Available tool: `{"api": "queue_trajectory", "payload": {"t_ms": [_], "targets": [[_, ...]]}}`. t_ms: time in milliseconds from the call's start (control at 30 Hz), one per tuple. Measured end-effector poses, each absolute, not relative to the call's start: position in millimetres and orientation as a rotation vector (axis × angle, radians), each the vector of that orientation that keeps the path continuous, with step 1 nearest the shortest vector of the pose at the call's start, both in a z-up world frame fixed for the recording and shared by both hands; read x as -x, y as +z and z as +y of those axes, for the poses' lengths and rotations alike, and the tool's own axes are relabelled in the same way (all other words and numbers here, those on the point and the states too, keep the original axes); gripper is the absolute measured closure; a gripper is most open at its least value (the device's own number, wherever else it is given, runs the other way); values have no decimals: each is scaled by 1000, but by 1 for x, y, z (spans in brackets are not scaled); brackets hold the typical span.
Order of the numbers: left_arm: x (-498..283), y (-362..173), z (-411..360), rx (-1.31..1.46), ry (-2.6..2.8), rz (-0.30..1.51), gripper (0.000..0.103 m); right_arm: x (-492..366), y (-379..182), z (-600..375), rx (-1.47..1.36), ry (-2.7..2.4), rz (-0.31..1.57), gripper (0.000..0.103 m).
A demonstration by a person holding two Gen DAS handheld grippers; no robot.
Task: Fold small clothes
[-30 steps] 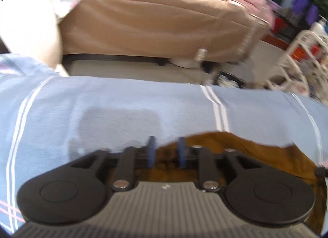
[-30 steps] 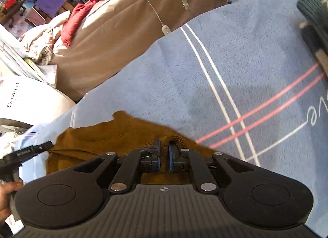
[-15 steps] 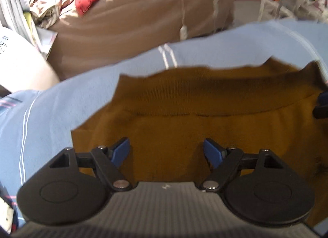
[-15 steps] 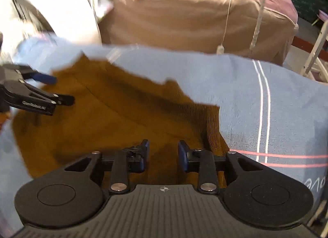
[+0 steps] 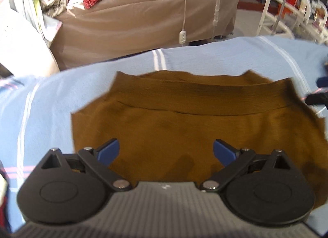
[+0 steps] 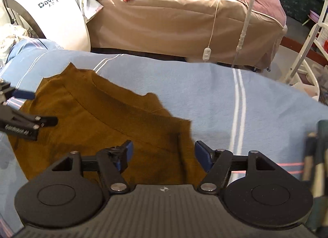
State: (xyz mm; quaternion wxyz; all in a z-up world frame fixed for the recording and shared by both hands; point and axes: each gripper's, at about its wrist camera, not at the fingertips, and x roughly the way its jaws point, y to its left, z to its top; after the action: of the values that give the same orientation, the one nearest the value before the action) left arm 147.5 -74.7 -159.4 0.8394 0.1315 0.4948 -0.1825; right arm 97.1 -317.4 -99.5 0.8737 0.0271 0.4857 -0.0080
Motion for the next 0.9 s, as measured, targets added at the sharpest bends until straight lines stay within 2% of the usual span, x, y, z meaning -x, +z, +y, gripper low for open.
{"api": "queue_trajectory", "payload": {"t_ms": [233, 433, 533, 667, 900], "targets": [[-100, -161, -89, -116, -301, 1165, 2, -112, -92, -376, -201, -17, 1028, 0], [-25, -177, -91, 299, -134, 1291, 2, -134, -113, -403, -218, 182, 1126, 0], [5, -192, -108, 411, -119, 1323, 7, -133, -125, -410, -216, 259, 1161, 0], [21, -212, -122, 561, -112, 1407, 7, -129, -141, -413, -254, 334, 1201, 0], [29, -220, -131, 636, -104, 1373, 3, -125, -161, -412, -301, 411, 1238, 0]]}}
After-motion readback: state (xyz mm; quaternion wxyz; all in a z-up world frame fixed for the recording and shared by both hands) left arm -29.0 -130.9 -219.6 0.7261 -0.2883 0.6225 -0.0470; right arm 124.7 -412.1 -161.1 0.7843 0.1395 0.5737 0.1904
